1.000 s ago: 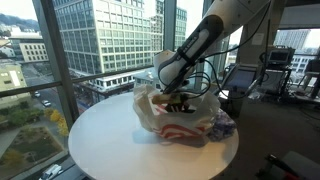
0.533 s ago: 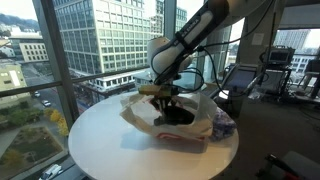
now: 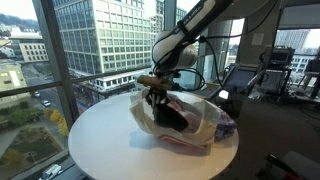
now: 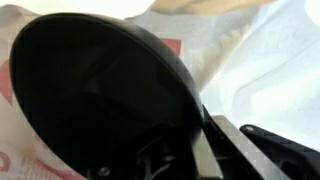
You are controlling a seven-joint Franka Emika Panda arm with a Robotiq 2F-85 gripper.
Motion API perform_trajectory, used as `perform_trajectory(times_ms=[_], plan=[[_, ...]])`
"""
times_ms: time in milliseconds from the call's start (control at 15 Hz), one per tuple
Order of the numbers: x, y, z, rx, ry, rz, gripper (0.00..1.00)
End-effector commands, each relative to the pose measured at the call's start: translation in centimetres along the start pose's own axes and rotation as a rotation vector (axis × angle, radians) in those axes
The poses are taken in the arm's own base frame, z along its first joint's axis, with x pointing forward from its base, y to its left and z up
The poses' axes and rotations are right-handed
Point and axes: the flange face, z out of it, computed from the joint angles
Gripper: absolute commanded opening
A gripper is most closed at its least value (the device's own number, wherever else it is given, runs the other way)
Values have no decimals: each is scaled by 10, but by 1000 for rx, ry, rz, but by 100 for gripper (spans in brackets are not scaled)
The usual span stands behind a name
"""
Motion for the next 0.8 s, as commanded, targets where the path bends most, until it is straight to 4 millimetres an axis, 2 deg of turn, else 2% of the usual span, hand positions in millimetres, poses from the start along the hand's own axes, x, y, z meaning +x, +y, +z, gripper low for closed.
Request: perform_trajectory(times_ms=[0,267,400,467,600,733], plan=[[-36,16,-55,-55,-24,-28,2],[-75,27,-109,-170,-91,-46,2],[-87,32,-137,-189,-84,-42,2],[-86,32,-151,-186,-49,-39,2],[-71,28,-173,-141,30,-3,2],[-45,21,-188,-122,129,29,2]])
